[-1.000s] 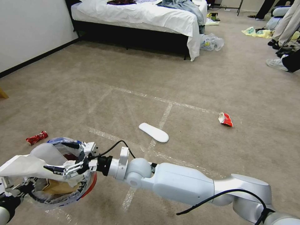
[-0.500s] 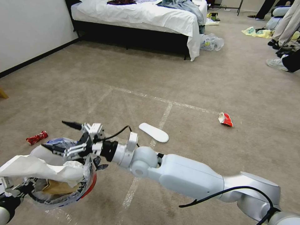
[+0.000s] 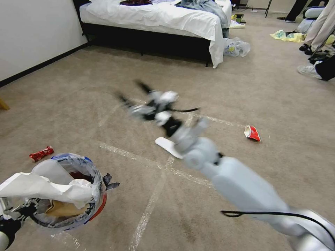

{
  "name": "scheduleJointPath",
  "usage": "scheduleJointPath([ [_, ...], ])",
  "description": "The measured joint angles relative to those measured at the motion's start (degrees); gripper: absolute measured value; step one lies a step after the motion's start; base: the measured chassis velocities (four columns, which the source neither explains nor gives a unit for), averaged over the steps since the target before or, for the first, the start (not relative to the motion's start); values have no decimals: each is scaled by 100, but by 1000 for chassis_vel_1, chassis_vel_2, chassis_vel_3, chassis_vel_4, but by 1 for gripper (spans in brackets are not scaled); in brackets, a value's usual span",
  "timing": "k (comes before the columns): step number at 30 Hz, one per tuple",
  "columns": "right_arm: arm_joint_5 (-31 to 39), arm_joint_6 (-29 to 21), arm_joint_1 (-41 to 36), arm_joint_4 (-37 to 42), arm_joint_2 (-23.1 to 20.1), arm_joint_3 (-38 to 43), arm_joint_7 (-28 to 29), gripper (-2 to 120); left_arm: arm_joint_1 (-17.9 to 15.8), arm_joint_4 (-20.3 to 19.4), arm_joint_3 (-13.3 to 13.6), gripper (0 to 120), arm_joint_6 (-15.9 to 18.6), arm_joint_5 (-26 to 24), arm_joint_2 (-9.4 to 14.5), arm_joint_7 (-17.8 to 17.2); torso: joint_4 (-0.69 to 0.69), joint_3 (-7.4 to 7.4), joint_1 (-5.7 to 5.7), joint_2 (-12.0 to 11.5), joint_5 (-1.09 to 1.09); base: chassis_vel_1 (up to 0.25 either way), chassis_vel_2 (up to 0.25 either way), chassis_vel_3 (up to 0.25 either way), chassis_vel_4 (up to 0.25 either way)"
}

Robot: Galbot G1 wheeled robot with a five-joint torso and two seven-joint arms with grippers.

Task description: Pick up the trash bin and place the garbage on the floor into it.

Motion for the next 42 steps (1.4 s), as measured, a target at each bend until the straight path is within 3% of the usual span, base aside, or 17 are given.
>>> scheduleJointPath([
  [8, -884, 48, -1158, 110, -196, 1856, 554, 100, -31, 21, -29, 1, 0, 24, -56, 11, 2, -1, 0, 0, -1, 0, 0, 0, 0],
  [14, -1222, 109, -2005, 115, -195, 2566, 794, 100, 19, 4, -50, 1, 0, 51, -102, 44, 0, -1, 0, 0, -2, 0, 0, 0, 0],
  [23, -1902, 193, -2647, 120, -42, 2974, 1121, 100, 76, 0, -79, 1, 0, 151, -197, 64, 2, 0, 0, 0, -2, 0, 0, 0, 0],
  [42, -2140, 228, -3040, 129, 243, 3294, 1281, 100, 144, 444, -130, 1, 0, 409, -182, 247, 1, 0, 0, 0, -3, 0, 0, 0, 0],
])
